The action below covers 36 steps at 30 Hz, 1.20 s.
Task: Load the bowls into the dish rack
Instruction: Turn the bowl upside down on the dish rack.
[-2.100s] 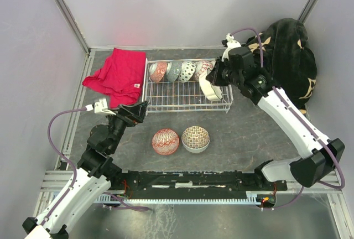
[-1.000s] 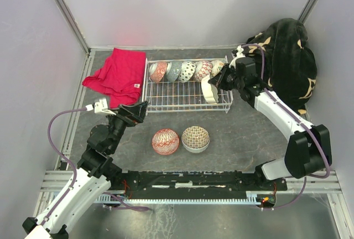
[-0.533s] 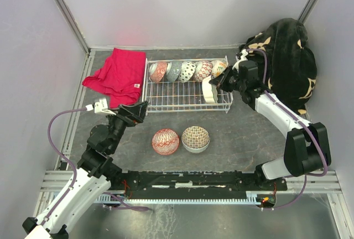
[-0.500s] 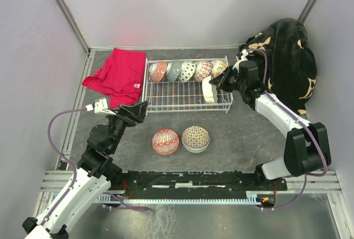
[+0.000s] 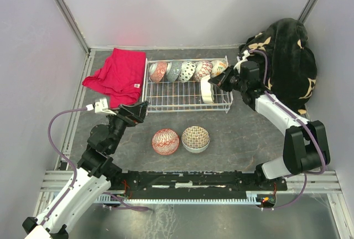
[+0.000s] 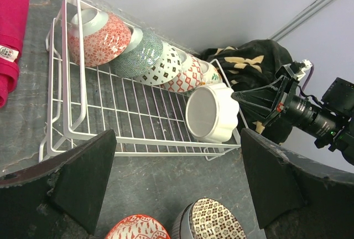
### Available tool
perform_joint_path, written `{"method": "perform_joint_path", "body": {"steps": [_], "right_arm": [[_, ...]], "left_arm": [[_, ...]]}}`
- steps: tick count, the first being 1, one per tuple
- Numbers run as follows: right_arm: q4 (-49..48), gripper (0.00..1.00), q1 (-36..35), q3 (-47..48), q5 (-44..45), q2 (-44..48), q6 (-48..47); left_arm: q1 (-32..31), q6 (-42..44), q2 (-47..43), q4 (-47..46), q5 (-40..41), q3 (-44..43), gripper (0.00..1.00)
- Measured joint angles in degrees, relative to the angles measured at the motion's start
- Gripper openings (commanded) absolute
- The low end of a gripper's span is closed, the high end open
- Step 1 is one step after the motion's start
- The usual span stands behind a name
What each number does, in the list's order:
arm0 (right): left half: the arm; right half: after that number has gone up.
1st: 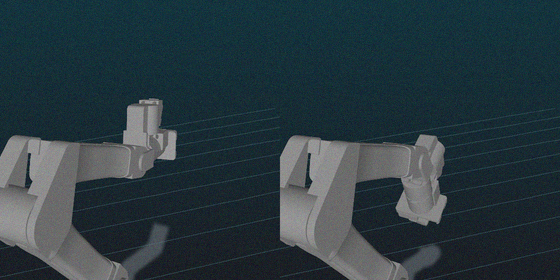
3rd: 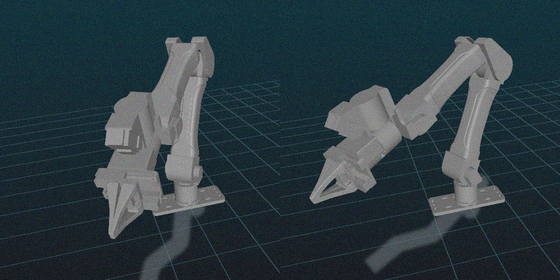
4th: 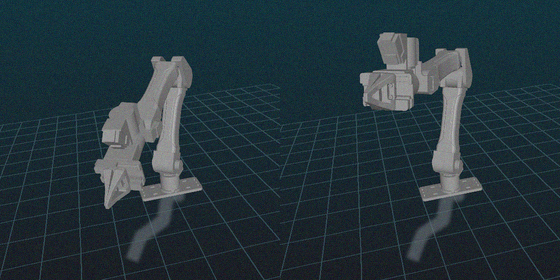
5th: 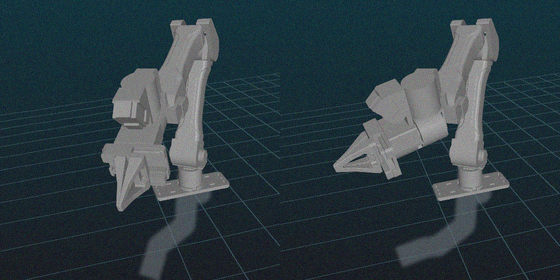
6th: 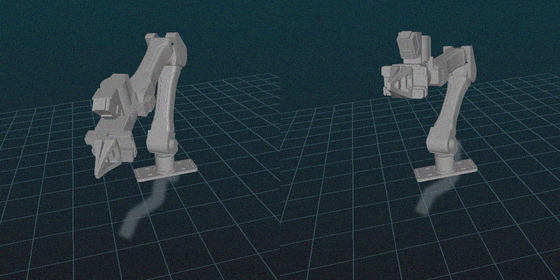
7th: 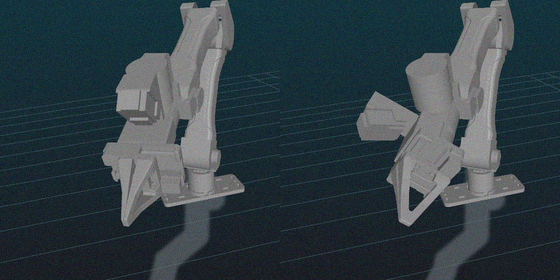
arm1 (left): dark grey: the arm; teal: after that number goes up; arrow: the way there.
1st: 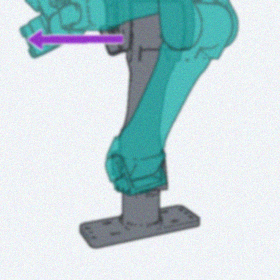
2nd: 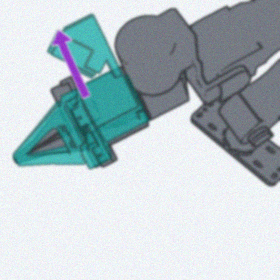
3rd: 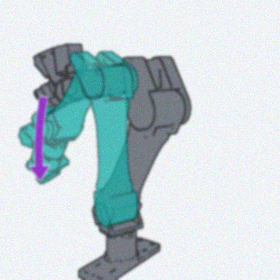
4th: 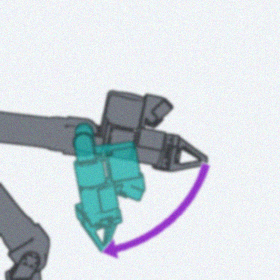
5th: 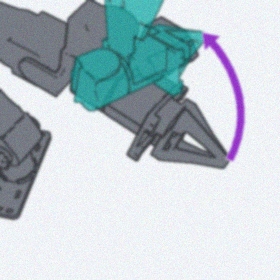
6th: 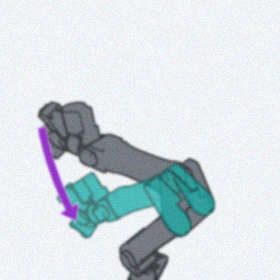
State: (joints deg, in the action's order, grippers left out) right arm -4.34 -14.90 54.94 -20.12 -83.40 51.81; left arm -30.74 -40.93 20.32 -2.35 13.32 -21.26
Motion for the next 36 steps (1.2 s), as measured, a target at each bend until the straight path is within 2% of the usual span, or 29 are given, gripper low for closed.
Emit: {"method": "perform_joint_path", "body": {"steps": [9,23,36], "right_arm": [[-3.23,0.01,1.33,-1.64,-1.95,-0.48,1.55],[-13.99,0.01,8.72,-7.30,-9.60,-1.07,6.60],[-12.66,0.01,13.27,-8.70,-12.92,0.33,4.48]], "left_arm": [[0.00,0.00,0.07,-0.04,0.00,0.00,0.99],[0.00,0.00,0.07,-0.39,-0.04,0.00,0.99],[0.00,0.00,0.04,-0.44,-0.20,0.00,0.99]]}}
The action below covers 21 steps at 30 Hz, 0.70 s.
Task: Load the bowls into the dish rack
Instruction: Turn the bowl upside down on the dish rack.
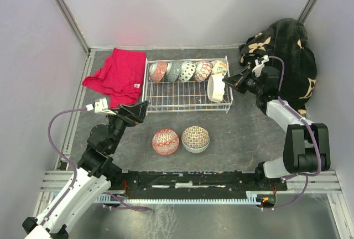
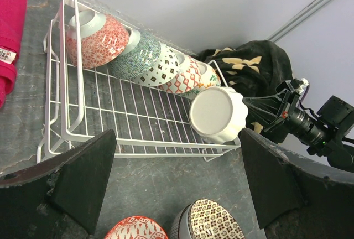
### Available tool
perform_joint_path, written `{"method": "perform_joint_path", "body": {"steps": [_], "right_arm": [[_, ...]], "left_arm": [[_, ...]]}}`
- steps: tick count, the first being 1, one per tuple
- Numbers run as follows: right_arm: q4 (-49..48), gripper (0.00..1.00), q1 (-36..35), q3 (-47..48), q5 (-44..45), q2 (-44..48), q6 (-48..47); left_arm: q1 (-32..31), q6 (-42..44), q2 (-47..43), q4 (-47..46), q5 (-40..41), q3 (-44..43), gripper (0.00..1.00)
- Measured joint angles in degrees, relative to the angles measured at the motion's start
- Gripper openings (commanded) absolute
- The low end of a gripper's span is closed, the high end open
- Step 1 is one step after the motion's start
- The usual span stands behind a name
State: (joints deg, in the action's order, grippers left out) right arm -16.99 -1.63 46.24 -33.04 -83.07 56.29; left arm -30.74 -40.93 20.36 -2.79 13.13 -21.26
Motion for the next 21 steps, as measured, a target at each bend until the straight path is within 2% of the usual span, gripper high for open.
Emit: {"method": "perform_joint_path", "body": {"steps": [21], "right_arm": [[5.31,0.01,3.74,0.68,0.33,0.22,-4.07]], "left_arm": [[0.00,0.00,-0.17,-0.33,-0.02,0.00,0.99]]}}
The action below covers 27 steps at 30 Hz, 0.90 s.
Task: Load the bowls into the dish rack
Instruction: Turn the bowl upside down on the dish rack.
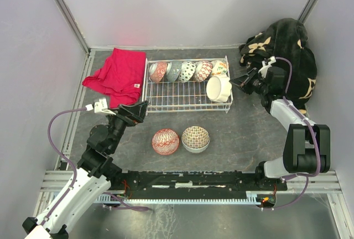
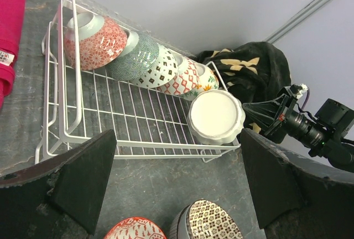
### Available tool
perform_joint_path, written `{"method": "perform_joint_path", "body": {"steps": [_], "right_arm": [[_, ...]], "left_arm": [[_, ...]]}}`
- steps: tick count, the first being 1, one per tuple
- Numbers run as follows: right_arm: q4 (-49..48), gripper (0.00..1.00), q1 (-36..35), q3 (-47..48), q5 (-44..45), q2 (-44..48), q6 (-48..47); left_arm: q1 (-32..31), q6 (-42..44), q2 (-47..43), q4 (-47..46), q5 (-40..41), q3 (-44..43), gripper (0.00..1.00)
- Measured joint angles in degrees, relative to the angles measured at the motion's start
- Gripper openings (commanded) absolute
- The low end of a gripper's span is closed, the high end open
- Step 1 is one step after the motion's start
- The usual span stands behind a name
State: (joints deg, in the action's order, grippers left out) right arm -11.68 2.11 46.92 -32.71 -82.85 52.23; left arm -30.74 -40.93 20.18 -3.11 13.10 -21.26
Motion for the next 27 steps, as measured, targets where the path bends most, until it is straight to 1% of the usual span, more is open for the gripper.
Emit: {"method": "perform_joint_path", "body": {"steps": [11,15,18,23,24,25,26,27], "right_arm": [[3.19,0.01,0.26,-0.31,1.70,1.97,-1.60],[4.31,0.09,0.28,-1.07,2.40,3.30,-2.19],[5.25,0.10,0.26,-1.20,2.97,3.80,-2.64],[5.75,0.15,0.26,-1.20,3.30,4.02,-2.73],[6.12,0.17,0.26,-1.20,3.43,4.20,-2.84],[6.67,0.22,0.26,-1.22,3.58,4.50,-3.04],[7.17,0.29,0.26,-1.36,3.93,4.92,-3.19],[7.91,0.34,0.26,-1.49,4.31,5.35,-3.41]], "left_arm": [[0.00,0.00,0.00,0.00,-0.02,0.00,0.99],[0.00,0.00,0.00,0.00,-0.02,0.00,0.99],[0.00,0.00,0.00,0.00,-0.02,0.00,0.99],[0.00,0.00,0.00,0.00,-0.02,0.00,0.99],[0.00,0.00,0.02,0.00,-0.02,0.00,0.99],[0.00,0.00,0.02,0.00,-0.02,0.00,0.99],[0.00,0.00,0.02,0.00,-0.02,0.00,0.99],[0.00,0.00,0.02,0.00,-0.02,0.00,0.99]]}}
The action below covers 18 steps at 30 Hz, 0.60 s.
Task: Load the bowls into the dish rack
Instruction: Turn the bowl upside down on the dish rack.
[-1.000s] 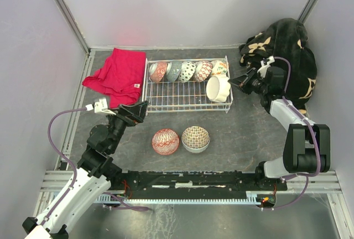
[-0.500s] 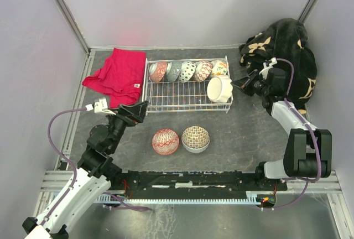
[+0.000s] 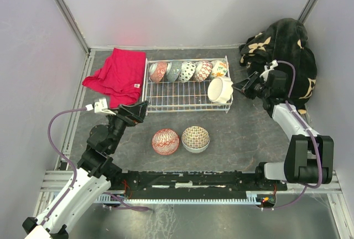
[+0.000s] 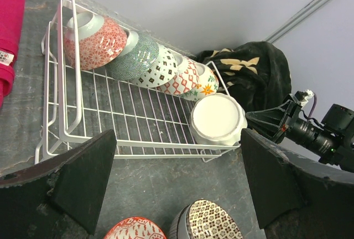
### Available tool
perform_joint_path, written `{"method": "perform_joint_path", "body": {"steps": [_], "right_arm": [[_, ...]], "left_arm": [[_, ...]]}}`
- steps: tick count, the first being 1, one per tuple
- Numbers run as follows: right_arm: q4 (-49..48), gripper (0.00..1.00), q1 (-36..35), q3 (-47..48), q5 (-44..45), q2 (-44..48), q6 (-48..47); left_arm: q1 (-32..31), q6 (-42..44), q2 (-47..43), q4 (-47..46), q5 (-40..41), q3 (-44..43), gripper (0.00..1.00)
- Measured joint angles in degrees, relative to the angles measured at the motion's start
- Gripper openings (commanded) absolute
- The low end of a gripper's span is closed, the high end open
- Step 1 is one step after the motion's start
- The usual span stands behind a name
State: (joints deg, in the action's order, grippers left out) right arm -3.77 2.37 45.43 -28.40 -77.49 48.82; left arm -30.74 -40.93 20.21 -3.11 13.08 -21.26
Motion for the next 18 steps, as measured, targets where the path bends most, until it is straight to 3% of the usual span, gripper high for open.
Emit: {"method": "perform_joint_path", "body": {"steps": [10,18], "right_arm": [[9.99,0.65,-0.13,-1.97,3.72,6.45,-3.02],[15.45,0.68,-0.28,-1.97,5.20,11.98,-4.57]], "left_arm": [[0.00,0.00,0.04,0.00,-0.11,0.00,0.99],[0.00,0.00,0.20,-0.02,-0.13,0.00,0.99]]}}
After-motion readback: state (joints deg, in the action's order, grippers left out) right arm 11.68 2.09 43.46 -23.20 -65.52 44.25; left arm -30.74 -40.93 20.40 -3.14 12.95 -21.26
